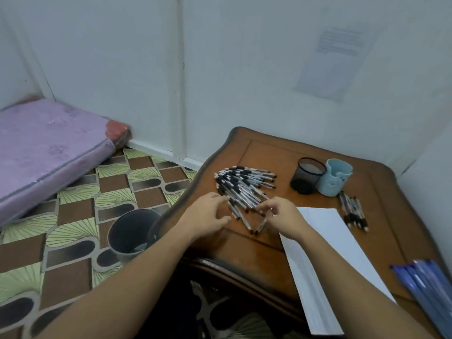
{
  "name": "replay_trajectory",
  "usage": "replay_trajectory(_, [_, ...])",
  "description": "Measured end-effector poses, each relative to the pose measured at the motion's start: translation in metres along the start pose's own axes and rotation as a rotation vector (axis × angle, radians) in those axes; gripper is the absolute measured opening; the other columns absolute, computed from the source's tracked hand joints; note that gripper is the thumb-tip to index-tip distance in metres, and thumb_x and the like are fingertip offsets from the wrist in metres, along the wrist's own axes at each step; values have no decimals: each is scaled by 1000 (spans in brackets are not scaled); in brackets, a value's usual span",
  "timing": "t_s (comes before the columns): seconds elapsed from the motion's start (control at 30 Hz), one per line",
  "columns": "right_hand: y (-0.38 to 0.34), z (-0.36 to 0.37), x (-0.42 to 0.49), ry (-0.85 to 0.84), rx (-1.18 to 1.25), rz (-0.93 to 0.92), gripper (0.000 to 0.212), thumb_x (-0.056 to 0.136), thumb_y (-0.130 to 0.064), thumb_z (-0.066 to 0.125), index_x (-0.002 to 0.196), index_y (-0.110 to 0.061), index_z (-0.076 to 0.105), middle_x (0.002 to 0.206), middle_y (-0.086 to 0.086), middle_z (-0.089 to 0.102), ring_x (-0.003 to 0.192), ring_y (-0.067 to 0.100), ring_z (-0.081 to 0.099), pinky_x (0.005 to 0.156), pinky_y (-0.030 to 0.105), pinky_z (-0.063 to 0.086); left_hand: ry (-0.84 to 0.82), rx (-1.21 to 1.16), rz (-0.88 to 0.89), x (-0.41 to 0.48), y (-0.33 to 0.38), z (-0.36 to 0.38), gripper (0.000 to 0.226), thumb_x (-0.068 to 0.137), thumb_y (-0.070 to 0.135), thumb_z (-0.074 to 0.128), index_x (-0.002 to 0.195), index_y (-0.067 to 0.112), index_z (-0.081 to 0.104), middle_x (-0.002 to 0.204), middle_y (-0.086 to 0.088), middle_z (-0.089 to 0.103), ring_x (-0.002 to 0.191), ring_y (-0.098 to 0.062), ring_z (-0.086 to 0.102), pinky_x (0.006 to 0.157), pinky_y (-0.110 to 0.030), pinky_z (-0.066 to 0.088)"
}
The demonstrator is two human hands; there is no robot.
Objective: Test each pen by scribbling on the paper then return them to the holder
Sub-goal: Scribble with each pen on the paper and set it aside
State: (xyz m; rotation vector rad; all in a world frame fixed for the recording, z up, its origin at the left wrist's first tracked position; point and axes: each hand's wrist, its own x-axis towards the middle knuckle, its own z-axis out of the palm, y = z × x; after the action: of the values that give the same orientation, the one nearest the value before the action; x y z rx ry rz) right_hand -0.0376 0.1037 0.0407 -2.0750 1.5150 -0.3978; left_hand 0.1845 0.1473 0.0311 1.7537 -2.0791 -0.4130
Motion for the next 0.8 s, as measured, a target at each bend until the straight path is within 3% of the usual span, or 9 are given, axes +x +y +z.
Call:
replay_trajectory(0.13, [22, 0, -10, -84, -105, 1, 37, 95, -8, 60, 120, -33, 71, 112, -3, 45, 108, 13, 37, 89, 23, 32, -38, -7, 34, -2, 21, 25, 63, 85, 43, 65, 142, 24, 46, 141, 2, 47, 130, -15, 43, 108, -29, 35])
replay_trajectory(0.4, [29, 9, -14, 10, -74, -69, 12, 92, -19, 69, 97, -28, 75, 113, -3, 40, 113, 12, 31, 95, 25, 27, -88, 83, 31, -12, 28, 47, 68, 82, 50, 64, 143, 27, 44, 143, 6, 42, 130, -17, 41, 106, -35, 37])
replay_trajectory(0.53, [31, -2, -21, 91, -126, -96, 11, 98, -25, 59, 99, -33, 66, 125, -8, 56, 121, 13, 42, 102, 37, 34, -57, 73, 35, -13, 29, 50, 64, 82, 49, 65, 140, 29, 48, 140, 8, 43, 127, -16, 42, 105, -35, 37])
replay_trajectory(0.6, [35, -10, -29, 141, 1, -70, 13, 102, -25, 52, 103, -37, 58, 113, -6, 65, 109, 15, 56, 93, 35, 42, -32, 48, 40, -14, 31, 54, 61, 82, 46, 66, 138, 28, 49, 135, 7, 45, 125, -16, 42, 103, -34, 39])
replay_trajectory(0.67, [40, -19, -40, 160, 168, -19, 20, 106, -25, 44, 113, -41, 53, 106, -5, 64, 99, 16, 59, 80, 24, 45, -14, 27, 56, -16, 37, 60, 58, 83, 42, 66, 137, 27, 51, 129, 6, 46, 123, -16, 42, 101, -32, 39])
replay_trajectory(0.73, [46, -26, -50, 156, 266, 0, 32, 108, -25, 37, 130, -47, 46, 125, -18, 56, 111, 5, 54, 91, 20, 43, -11, 15, 87, -16, 45, 66, 56, 84, 40, 66, 136, 26, 51, 125, 6, 46, 121, -16, 42, 100, -30, 39])
replay_trajectory(0.8, [53, -32, -58, 160, 328, -6, 40, 109, -26, 35, 140, -50, 39, 141, -26, 40, 125, -2, 39, 106, 24, 34, -31, 7, 125, -15, 56, 73, 56, 84, 40, 65, 137, 26, 50, 126, 6, 46, 121, -15, 42, 100, -30, 38])
